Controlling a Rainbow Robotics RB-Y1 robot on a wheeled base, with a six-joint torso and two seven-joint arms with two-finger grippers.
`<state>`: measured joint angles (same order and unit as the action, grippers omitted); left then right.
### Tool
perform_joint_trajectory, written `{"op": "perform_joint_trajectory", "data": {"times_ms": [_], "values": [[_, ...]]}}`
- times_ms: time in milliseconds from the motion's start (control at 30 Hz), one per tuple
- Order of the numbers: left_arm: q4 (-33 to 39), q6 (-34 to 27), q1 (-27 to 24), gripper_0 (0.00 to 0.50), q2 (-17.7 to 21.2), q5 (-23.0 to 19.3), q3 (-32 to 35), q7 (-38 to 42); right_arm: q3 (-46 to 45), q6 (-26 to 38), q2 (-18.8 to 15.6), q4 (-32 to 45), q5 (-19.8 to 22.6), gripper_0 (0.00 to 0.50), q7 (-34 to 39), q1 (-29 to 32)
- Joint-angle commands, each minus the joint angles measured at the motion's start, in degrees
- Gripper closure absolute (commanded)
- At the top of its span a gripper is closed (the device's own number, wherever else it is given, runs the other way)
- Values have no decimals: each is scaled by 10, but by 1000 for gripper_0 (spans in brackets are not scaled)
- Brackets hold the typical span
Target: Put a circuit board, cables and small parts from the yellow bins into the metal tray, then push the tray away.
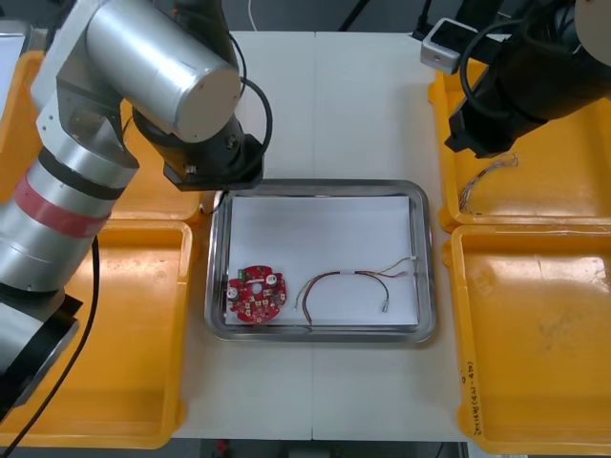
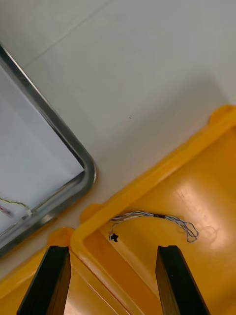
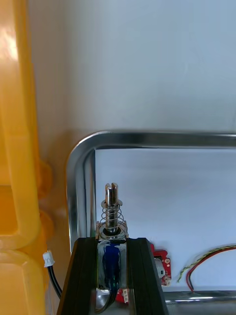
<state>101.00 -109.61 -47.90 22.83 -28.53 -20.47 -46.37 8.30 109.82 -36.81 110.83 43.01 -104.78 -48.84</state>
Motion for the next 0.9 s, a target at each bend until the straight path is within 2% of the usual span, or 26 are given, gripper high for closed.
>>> {"op": "perform_joint_trajectory", "data": {"times_ms": [33,367,500,700,900], "values": [[22,5,26,497,-16,23,-40,18,-49,2,-24,14,-22,0,25,16],[20,50,49,497,-16,41,-76,35,-126,2,-43,-51,-35,0,27,18],[19,67,56,496,-16,45,-82,40,-154,2,-44,-77,-57,0,27,18],[10,77,60,497,-16,46,-86,42,-164,2,-43,-84,-113,0,37,17],[-13,103,60,497,-16,54,-97,44,-193,2,-32,-112,-121,0,51,16]]}}
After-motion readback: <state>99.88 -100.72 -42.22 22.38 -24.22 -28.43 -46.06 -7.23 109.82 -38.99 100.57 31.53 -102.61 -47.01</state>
